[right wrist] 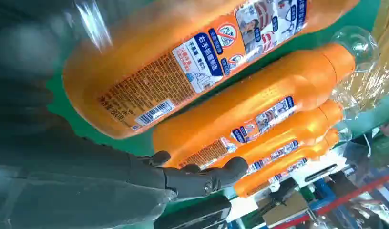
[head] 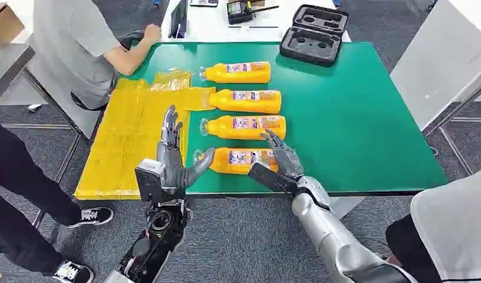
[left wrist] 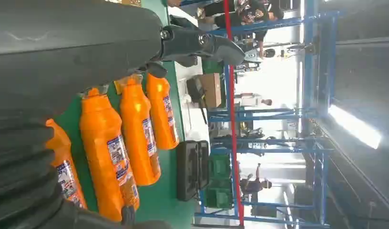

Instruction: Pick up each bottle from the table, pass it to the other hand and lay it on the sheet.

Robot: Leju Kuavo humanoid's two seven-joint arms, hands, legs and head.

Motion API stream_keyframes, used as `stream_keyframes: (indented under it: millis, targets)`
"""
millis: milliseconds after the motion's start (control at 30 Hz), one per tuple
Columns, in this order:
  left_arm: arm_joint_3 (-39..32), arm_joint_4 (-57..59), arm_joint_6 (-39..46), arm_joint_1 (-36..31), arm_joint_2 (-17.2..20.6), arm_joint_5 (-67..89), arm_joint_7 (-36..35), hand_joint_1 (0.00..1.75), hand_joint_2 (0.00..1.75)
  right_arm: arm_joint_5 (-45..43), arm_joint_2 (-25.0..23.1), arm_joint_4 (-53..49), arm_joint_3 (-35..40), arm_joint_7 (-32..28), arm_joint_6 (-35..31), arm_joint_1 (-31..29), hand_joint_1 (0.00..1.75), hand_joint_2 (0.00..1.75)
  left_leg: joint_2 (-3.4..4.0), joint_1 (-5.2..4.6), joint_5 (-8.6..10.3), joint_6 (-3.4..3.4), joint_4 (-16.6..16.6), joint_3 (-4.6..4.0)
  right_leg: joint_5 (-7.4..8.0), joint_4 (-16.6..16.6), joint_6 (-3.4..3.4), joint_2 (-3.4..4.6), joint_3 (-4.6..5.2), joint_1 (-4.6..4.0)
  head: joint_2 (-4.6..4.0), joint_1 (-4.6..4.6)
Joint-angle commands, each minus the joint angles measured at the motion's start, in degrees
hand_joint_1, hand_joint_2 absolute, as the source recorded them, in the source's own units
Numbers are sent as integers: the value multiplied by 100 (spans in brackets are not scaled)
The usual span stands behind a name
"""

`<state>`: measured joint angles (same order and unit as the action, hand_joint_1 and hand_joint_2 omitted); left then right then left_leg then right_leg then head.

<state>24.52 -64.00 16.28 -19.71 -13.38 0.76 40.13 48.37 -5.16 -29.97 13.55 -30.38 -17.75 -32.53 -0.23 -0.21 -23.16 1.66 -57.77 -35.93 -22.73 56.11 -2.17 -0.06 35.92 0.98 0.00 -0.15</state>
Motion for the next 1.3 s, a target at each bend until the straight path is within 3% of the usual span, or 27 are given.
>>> stream_keyframes:
  millis: [33, 200, 300, 400, 500, 567, 667, 1067, 1300]
  targets:
    - [-135, 286, 15, -131, -23, 69, -13, 0, 175, -218, -69, 129, 28, -383, 14, -123, 0, 175, 3, 3, -10, -7, 1, 20, -8, -2, 7, 2, -20, -4, 0, 0]
    - [-38, 465, 85, -181, -21, 178, -13, 0, 175, -353, -138, -373, -65, -759, -292, 138, 0, 175, 1, 5, -12, -10, 3, 28, -12, -3, 9, -1, -28, -5, 0, 0]
    - [173, 1010, 195, -302, 6, 448, -13, 0, 175, -1064, -128, -1149, 5, -962, -312, 438, 0, 175, 3, 3, -9, -7, 3, 22, -8, -4, 7, 2, -21, -4, 0, 0]
    - [523, 1750, 602, -453, 38, 804, -13, 0, 175, -1850, -38, -1616, 344, -962, -383, 654, 0, 175, -9, 6, -12, -10, 8, 38, -15, -9, 10, -10, -40, -6, 0, 0]
    - [975, 2457, 1576, -678, 62, 1304, -13, 0, 175, -2234, -47, -1553, 550, -962, -438, 662, 0, 175, -6, 8, -18, -12, 4, 47, -19, -9, 13, -8, -50, -9, 0, 0]
    - [1125, 2612, 1651, -749, 50, 1269, -13, 0, 175, -2520, -43, -1667, 600, -962, -464, 704, 0, 175, -4, 13, -25, -17, 9, 72, -24, -16, 18, -7, -77, -15, 0, 0]
    - [1316, 2519, 1342, -776, 43, 1114, -13, 0, 175, -2877, -23, -1869, 621, -962, -533, 767, 0, 175, -6, 8, -16, -13, 5, 44, -18, -7, 13, -9, -46, -8, 0, -2]
    - [1359, 2467, 1285, -806, 44, 1067, -13, 0, 175, -2987, -20, -1856, 618, -962, -531, 760, 0, 175, -1, 3, -6, -7, 4, 15, -6, -5, 7, -4, -15, -3, 0, 0]
    - [1163, 2565, 1586, -1095, -17, 764, -13, 0, 175, -2966, -18, -1241, 829, -962, -399, 471, 0, 175, 2, 8, -14, -10, -2, 27, -11, -3, 10, 0, -28, -8, 0, 0]
